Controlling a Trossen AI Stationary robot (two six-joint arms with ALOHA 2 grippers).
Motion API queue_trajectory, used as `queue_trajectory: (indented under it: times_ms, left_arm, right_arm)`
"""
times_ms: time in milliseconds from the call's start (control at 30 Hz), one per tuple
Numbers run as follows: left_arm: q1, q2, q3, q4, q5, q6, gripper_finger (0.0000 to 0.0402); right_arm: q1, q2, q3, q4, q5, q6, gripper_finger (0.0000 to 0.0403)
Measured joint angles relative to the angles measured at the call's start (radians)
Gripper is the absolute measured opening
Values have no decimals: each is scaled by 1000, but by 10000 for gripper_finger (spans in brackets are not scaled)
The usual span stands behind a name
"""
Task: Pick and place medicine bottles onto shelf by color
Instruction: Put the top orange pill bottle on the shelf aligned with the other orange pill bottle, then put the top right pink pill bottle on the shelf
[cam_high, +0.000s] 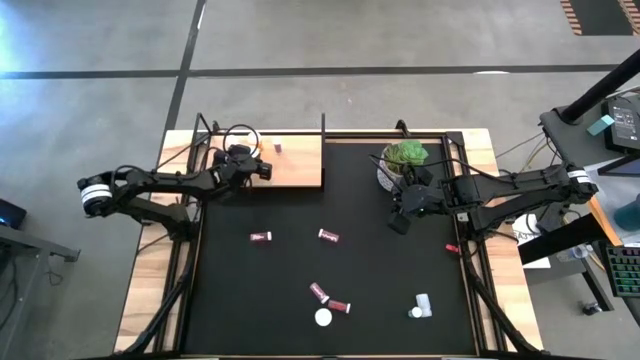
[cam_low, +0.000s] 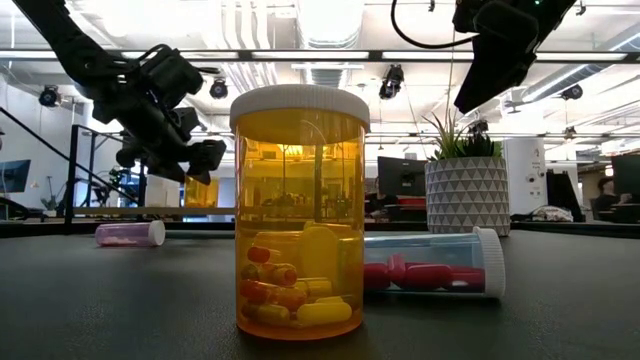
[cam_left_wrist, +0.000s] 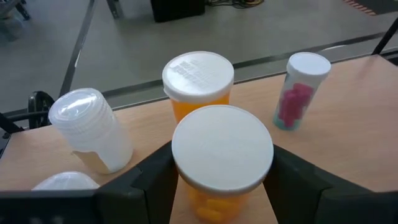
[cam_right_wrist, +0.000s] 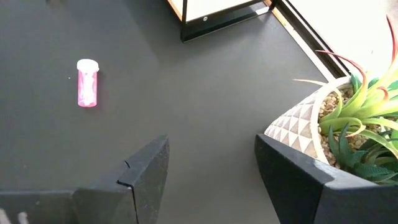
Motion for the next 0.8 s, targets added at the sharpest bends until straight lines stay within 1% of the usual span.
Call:
queue_trajectory:
  times_ms: [200,367,433,533,733,800]
  left_arm:
    - [7,0,0,1,0,0,218]
    - [6,-13,0,18,10,3,221]
    - [4,-35,0,25,23,5,221]
    - [4,-82,0,19,34,66,222]
    - [4,-205,0,26,27,157,222]
    - [4,-237,0,22,26,167,222]
  right_arm:
    - [0,0,0,0,0,0,228]
    - [0,0,0,0,0,0,228]
    - [0,0,0,0,0,0,228]
    - [0,0,0,0,0,0,228]
    - [0,0,0,0,0,0,228]
    - [0,0,0,0,0,0,228]
